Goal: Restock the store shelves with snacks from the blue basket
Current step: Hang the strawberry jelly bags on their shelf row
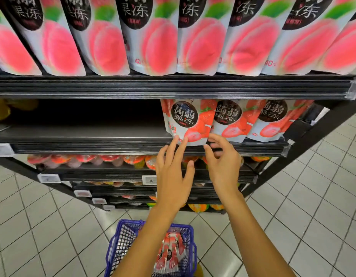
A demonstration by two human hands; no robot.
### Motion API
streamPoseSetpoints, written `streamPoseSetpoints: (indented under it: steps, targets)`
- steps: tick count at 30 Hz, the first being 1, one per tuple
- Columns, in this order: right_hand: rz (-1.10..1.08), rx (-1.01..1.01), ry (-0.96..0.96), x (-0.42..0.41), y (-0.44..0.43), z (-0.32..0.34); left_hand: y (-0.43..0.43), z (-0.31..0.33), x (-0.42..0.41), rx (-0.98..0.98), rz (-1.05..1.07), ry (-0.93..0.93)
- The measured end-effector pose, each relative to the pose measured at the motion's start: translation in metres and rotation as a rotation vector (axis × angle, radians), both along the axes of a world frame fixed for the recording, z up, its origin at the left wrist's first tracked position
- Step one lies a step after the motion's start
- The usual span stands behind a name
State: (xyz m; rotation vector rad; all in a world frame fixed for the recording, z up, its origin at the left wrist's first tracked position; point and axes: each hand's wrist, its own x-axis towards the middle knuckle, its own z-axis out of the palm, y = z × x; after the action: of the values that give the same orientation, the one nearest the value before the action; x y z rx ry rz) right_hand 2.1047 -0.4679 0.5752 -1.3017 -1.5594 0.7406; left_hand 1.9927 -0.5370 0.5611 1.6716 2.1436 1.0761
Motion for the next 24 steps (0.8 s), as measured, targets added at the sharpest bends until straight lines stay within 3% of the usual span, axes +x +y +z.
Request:
streamPoseSetpoints:
  steps: [11, 24]
  targets:
    - [-0.279, -0.049, -0.248, -0.006, 0.010, -0.009, 0.004, 0.001, 0.010, -0.047, -0.013, -0.040]
    - [-0.302, -0.077, -0.169, 0.005, 0.019, -0.019, 0.012, -0.001, 0.020, -0.062, -0.038, 0.023]
